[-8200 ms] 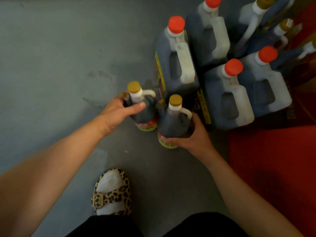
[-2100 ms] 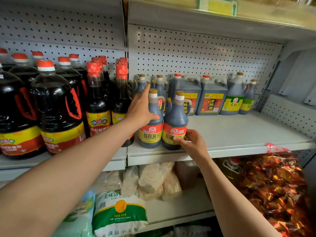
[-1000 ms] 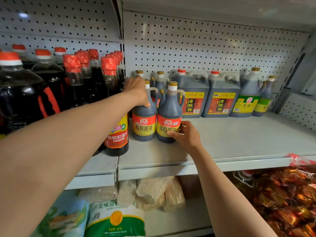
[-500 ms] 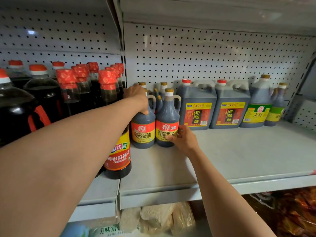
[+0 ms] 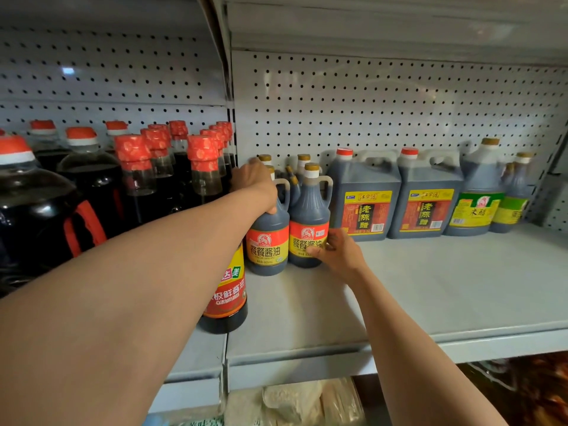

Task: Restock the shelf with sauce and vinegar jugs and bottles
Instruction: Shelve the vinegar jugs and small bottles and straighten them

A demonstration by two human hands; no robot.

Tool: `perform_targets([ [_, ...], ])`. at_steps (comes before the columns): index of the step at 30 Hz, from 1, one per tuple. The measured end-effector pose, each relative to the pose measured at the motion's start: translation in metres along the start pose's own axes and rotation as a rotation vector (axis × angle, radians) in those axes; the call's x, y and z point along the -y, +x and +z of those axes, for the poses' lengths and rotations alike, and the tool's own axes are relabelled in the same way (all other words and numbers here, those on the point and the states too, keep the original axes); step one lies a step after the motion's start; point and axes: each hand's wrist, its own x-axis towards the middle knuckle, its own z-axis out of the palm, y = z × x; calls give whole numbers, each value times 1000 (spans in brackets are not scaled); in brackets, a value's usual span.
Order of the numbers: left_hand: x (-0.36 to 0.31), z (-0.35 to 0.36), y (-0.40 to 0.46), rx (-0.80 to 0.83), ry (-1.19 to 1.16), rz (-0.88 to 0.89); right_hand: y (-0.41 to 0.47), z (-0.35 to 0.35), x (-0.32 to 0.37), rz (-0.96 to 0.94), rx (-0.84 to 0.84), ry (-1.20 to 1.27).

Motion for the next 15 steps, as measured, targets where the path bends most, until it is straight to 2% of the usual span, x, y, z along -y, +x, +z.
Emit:
perform_targets([
  [10, 5, 7, 7, -80, -79, 63, -4, 0, 2, 8, -15, 7],
  [15, 2, 12, 16, -57, -120, -10, -3, -1, 2, 4, -10, 7],
])
